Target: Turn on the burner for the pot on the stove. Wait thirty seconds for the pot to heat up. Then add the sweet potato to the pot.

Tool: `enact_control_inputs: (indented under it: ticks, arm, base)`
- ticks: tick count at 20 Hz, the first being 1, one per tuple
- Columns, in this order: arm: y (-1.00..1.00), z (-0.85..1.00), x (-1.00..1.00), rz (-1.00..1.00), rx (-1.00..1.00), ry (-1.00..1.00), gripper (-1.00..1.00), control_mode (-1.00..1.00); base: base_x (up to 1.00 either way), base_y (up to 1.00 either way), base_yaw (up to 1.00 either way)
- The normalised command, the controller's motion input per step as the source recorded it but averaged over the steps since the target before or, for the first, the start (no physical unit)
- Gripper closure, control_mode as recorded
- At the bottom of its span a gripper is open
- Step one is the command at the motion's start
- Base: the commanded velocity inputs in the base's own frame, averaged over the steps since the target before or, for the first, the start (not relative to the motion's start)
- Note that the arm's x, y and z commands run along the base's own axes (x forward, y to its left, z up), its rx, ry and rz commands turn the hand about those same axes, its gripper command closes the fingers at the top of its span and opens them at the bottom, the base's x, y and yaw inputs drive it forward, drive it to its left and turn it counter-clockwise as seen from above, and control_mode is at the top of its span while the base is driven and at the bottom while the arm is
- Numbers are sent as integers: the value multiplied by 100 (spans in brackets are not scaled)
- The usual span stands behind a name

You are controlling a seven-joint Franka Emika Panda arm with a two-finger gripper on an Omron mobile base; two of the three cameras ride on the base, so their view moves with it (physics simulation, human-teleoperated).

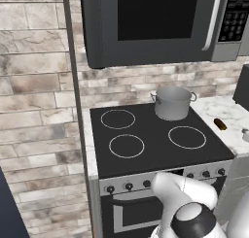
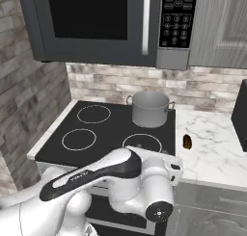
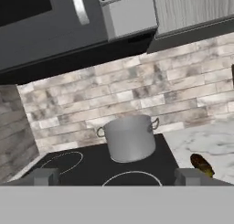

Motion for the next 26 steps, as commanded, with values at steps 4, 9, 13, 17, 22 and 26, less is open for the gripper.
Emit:
enact_control_inputs:
  ticks: [4, 9, 13, 17, 22, 26]
  arm:
    - [0, 18, 0, 0, -17, 85, -100, -100]
    - [29, -1, 12, 0, -28, 82, -100, -100]
    - [48, -4, 24, 0, -30, 55, -100, -100]
    - [21, 0, 12, 0, -11, 20, -100, -100]
    - [0, 0, 0, 0, 0, 0, -100, -100]
    - [0, 0, 0, 0, 0, 0, -100, -100]
  base:
    - [0, 0, 0]
    - [0, 0, 0]
    - [0, 0, 0]
    - [0, 0, 0]
    - [0, 0, 0]
    - [0, 0, 0]
